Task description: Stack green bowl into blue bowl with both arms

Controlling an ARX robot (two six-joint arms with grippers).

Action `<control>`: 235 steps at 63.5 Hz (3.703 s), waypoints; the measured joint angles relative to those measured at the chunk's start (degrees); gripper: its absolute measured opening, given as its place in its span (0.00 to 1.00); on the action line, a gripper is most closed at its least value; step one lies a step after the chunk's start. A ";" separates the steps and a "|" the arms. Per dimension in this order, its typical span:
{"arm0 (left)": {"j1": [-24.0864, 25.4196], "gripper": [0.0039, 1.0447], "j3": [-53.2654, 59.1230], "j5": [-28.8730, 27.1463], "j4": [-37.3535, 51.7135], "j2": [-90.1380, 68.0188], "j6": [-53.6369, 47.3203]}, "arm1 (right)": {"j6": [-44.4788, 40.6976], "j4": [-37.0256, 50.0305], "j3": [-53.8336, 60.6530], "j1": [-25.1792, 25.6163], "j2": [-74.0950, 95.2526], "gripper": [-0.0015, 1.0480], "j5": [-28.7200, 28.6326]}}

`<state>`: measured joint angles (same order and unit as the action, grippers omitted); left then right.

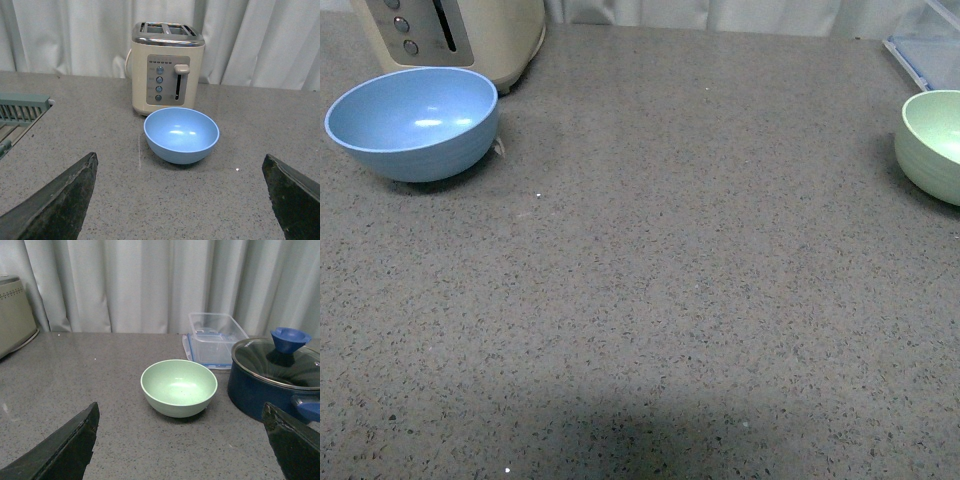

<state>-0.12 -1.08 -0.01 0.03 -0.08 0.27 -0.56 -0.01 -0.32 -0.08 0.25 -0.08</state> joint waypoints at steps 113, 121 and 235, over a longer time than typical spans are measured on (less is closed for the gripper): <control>0.00 0.94 0.02 0.00 0.00 0.00 0.00 | 0.00 0.00 0.00 0.00 0.00 0.91 0.00; 0.02 0.94 0.02 0.00 0.00 0.00 0.00 | 0.00 0.00 0.00 0.00 0.00 0.91 0.00; -1.38 0.94 -46.18 -4.87 2.62 -95.71 60.81 | 0.00 0.00 0.00 0.00 0.00 0.91 0.00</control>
<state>-1.50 -47.27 -4.89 2.66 -95.79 61.08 -0.56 -0.01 -0.32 -0.08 0.25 -0.08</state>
